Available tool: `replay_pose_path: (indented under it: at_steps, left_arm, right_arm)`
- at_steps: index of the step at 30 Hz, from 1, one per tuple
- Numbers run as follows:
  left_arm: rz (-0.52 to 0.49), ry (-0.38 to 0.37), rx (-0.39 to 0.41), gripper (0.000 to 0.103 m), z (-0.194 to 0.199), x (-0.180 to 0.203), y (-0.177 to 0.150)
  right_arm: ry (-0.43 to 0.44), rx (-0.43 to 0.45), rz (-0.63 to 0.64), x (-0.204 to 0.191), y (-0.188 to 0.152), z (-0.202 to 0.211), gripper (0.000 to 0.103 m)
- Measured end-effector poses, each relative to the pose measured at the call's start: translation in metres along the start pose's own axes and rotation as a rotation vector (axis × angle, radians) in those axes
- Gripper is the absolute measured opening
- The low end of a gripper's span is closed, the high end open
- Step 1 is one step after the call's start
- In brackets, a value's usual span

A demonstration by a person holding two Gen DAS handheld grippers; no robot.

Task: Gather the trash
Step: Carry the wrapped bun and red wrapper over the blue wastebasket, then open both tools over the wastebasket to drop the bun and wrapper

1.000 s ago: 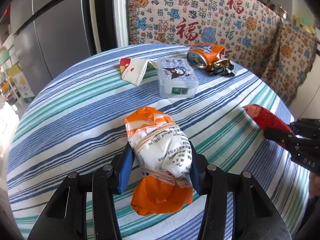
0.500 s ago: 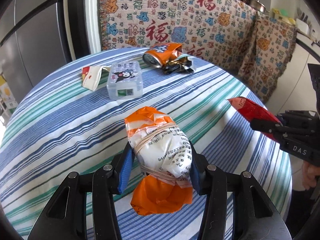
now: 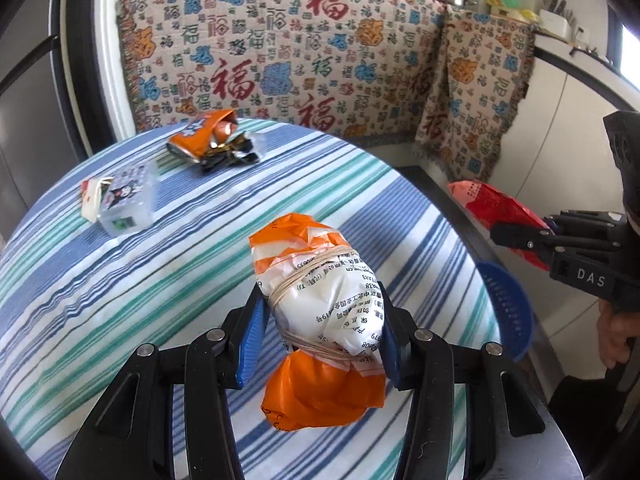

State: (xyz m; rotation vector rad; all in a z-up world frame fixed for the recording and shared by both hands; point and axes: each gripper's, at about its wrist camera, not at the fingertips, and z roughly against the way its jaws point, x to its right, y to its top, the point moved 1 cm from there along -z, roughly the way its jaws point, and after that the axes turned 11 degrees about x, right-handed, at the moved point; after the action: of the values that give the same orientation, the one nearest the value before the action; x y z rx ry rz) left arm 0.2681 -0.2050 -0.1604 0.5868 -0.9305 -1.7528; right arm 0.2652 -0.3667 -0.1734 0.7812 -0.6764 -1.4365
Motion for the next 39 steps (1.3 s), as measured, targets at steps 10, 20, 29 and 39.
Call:
replay_pose_path:
  at_steps: [10,20,29,39]
  left_arm:
    - [-0.074,-0.083,0.018,0.05,-0.003,0.078,0.019]
    - [-0.13,-0.163,-0.004,0.05,-0.022,0.135,0.02]
    - [-0.163,-0.259,-0.021,0.05,-0.041,0.197,0.02]
    - [-0.21,-0.327,-0.049,0.05,-0.075,0.252,0.015]
  right_arm:
    - [-0.066,0.034,-0.08,0.063,-0.007,0.033,0.014]
    - [-0.145,0.021,-0.146,0.125,-0.032,0.059,0.014]
    - [-0.225,0.016,-0.216,0.182,-0.054,0.079,0.014]
    - [-0.272,-0.031,-0.235,0.231,-0.085,0.081,0.014]
